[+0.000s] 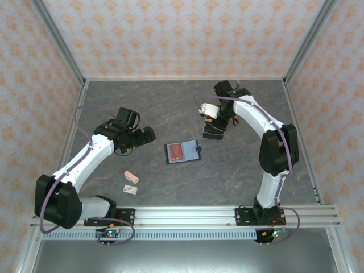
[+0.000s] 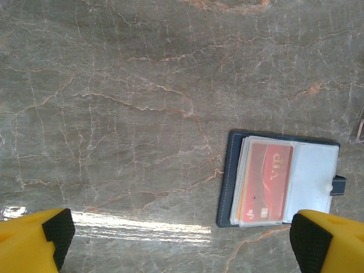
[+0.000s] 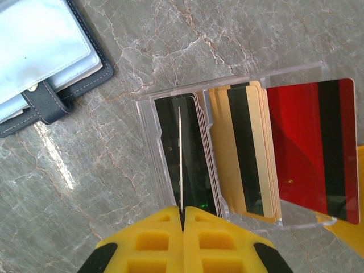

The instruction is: Take the credit cards out of the card holder

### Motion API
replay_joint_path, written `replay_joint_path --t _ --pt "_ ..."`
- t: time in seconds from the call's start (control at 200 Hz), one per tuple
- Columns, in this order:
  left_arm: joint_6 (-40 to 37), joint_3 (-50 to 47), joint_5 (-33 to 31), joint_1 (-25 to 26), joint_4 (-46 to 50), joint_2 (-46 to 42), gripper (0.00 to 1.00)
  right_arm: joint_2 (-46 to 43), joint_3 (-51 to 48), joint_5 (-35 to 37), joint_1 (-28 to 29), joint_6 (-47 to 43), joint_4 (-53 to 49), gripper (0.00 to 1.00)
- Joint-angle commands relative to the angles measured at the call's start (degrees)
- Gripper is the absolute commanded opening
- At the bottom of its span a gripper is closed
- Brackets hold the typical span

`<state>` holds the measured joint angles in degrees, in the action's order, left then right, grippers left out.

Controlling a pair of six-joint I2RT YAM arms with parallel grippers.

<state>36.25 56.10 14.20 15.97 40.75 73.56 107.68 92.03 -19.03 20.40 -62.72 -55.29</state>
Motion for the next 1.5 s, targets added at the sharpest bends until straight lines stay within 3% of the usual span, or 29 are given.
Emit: replay_joint_path --t 0.0,0.405,0.626,0.841,1.131,1.321,1.496 --pt "-1.0 0.9 -2.3 -0.8 2.5 0.3 1.00 1.7 2.6 0.5 -0.3 -3.5 -2.6 0.00" --pt "-0.2 0.1 -1.5 -0.8 1.8 1.0 1.00 6.4 5.4 -1.0 -0.4 -3.7 -4.8 0.00" --pt "-0.2 -0.2 -0.8 -0.7 1.3 1.3 1.00 12.1 14.6 -4.7 -0.3 4.2 -10.6 0.14" --pt "-0.4 -1.1 -0.5 -0.8 1.1 0.6 1.00 12.2 14.2 -3.8 -0.4 6.9 -9.0 0.21" --pt "0.8 -2.6 1.5 -0.7 -0.6 0.4 1.00 4.0 8.6 -5.4 -0.3 16.5 -1.8 0.26" --pt "2.0 -4.3 2.7 -0.7 -2.3 0.0 1.00 -7.0 -3.2 -7.9 0.1 33.8 10.5 0.33" --pt "2.7 -5.4 2.4 -0.7 -3.0 -0.1 1.00 -18.6 -16.3 -9.7 4.6 47.4 20.8 0.40"
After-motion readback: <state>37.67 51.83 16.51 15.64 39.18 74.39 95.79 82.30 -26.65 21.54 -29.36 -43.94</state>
